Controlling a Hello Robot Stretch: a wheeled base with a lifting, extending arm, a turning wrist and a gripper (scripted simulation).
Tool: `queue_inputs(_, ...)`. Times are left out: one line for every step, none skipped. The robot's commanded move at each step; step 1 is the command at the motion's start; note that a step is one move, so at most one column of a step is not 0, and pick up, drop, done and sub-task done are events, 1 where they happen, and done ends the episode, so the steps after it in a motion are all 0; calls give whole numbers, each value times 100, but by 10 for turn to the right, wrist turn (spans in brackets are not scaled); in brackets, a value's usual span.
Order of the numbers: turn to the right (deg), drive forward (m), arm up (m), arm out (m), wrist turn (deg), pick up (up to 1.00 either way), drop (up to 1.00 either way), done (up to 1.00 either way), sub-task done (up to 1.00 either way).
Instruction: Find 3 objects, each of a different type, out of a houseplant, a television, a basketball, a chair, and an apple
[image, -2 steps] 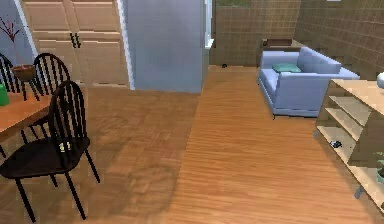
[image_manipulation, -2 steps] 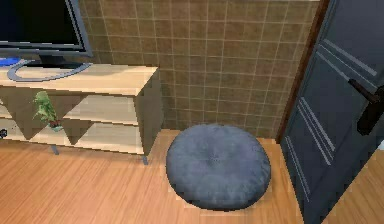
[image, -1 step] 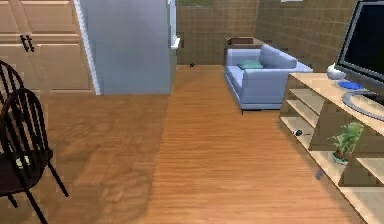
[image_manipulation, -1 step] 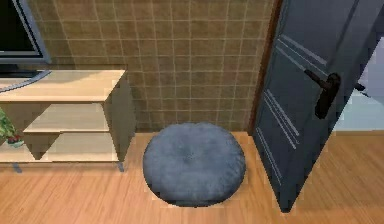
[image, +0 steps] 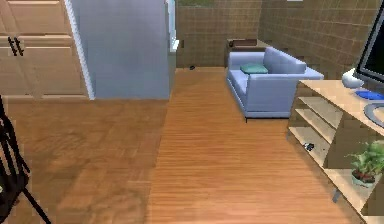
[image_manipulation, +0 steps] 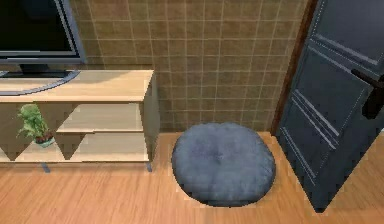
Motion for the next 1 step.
queue_inputs(450, 0, 0, 0, 0, 0, 0, 0, 0)
